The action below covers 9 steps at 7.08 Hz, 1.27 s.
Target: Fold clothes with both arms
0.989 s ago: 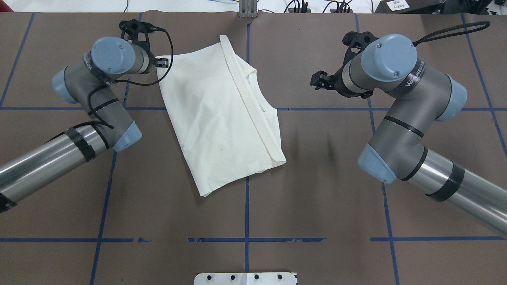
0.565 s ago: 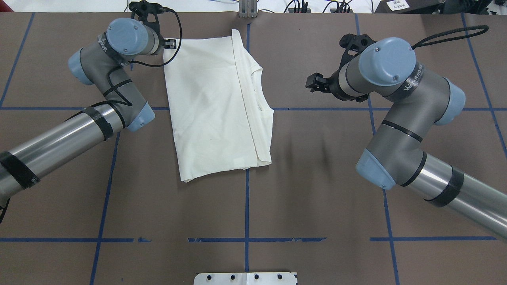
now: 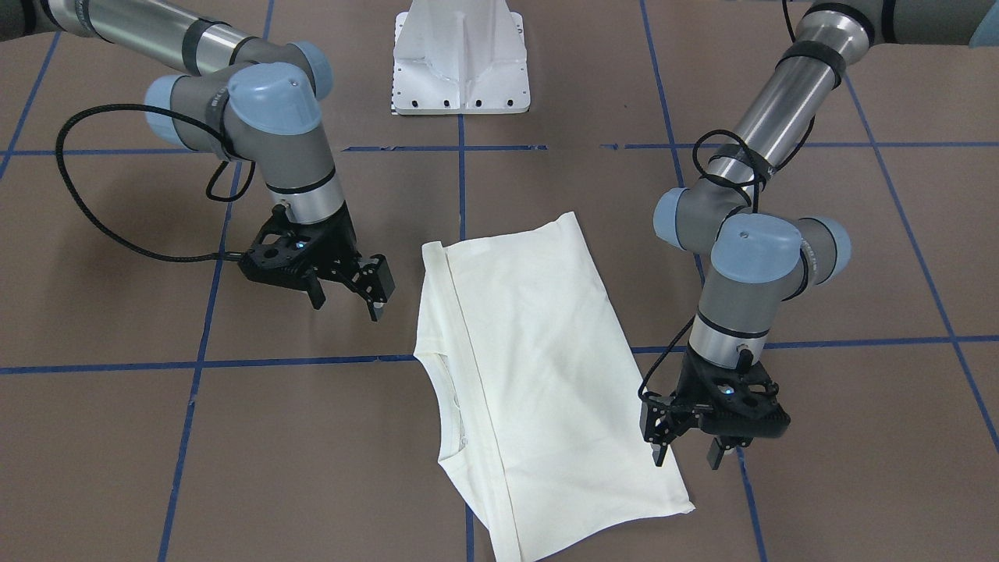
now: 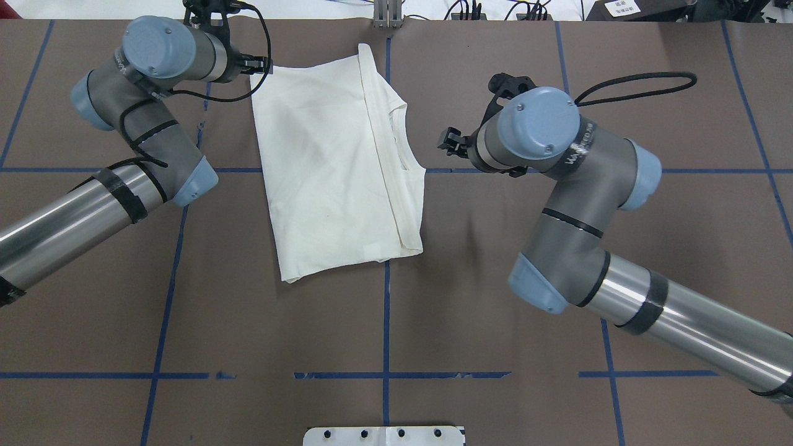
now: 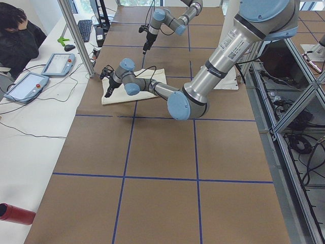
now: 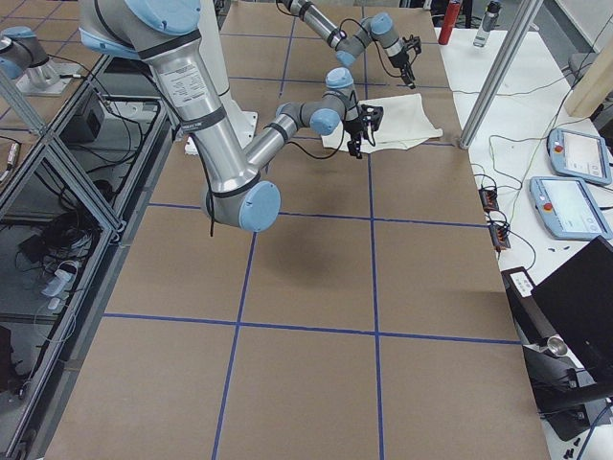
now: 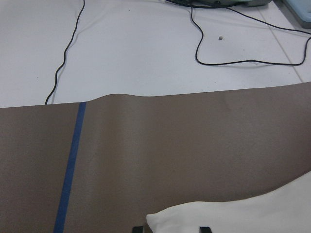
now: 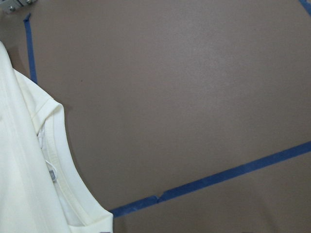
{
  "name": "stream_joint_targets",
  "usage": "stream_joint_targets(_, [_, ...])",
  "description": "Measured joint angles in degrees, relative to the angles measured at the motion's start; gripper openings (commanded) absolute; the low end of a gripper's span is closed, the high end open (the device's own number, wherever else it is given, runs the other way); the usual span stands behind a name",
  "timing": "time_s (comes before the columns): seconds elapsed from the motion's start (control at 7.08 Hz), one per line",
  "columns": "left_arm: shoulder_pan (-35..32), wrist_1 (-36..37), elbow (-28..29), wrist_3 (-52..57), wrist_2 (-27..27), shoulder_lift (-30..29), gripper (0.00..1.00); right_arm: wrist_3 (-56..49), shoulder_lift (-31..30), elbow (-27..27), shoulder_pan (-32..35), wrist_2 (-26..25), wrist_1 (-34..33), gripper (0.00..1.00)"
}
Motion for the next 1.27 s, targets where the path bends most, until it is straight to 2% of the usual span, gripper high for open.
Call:
stream_joint_targets(0.14, [-0.1, -0.1, -2.4, 0.0, -1.1, 1.4, 1.0, 3.2, 3.8, -4.4, -1.3, -1.8, 0.7, 0.64])
stream_joint_targets(0.42, [-0.1, -0.1, -3.9, 0.0, -1.6, 2.3, 1.0, 5.8, 6.5, -10.5, -3.7, -4.6, 3.3, 0.58])
stream_joint_targets(1.13, [0.0, -0.1, -4.3, 0.0, -1.7, 2.4, 1.0, 7.1, 6.9, -13.7, -7.4, -8.3, 4.2, 0.5])
stream_joint_targets(1.27, [0.0, -0.1, -4.6, 0.0, -1.7, 2.6, 1.0, 7.5, 6.9, -13.8, -7.9, -8.7, 4.1, 0.19])
